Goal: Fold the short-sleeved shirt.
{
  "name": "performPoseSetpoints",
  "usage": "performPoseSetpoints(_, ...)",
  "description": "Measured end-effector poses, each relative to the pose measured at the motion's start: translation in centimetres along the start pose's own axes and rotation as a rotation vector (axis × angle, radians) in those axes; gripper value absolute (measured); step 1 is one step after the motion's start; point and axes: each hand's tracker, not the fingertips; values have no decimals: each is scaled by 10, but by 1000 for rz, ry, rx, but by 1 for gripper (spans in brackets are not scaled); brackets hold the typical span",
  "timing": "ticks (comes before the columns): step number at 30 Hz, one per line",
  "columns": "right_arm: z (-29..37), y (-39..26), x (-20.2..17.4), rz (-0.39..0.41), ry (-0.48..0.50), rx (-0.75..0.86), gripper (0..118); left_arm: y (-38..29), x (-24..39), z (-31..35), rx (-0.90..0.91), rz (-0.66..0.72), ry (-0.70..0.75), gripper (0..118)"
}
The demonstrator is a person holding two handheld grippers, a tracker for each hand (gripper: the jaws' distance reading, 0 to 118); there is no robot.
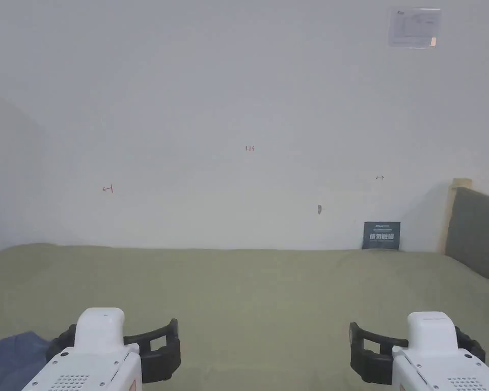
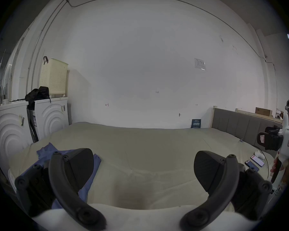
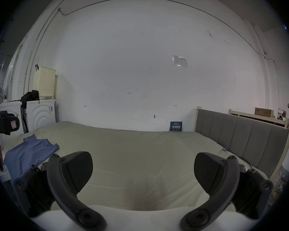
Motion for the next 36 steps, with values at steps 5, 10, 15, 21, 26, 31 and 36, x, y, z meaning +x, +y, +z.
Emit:
performPoseSetpoints(5, 0, -1, 0, 2, 2, -7, 118, 1, 0, 0, -1, 12, 2, 118)
performPoseSetpoints(10, 0, 0, 0, 11, 3, -5, 118, 1, 1, 0, -3, 7, 0, 118)
performPoseSetpoints(15, 0, 1, 1, 15, 2, -3, 118, 1, 1, 0, -2, 7, 3, 118)
performPoseSetpoints(21, 0, 2, 2, 12, -3, -5, 118, 0, 0, 0, -9, 4, 9, 118)
performPoseSetpoints(26, -2, -1, 1, 20, 0, -18, 118, -1, -1, -1, -15, 13, 11, 118)
performPoseSetpoints(31, -3, -2, -1, 18, 5, -24, 118, -2, -2, -2, -19, 9, 16, 118)
performPoseSetpoints(36, -4, -2, 0, 23, 4, -28, 118, -2, -2, -2, -17, 9, 16, 118)
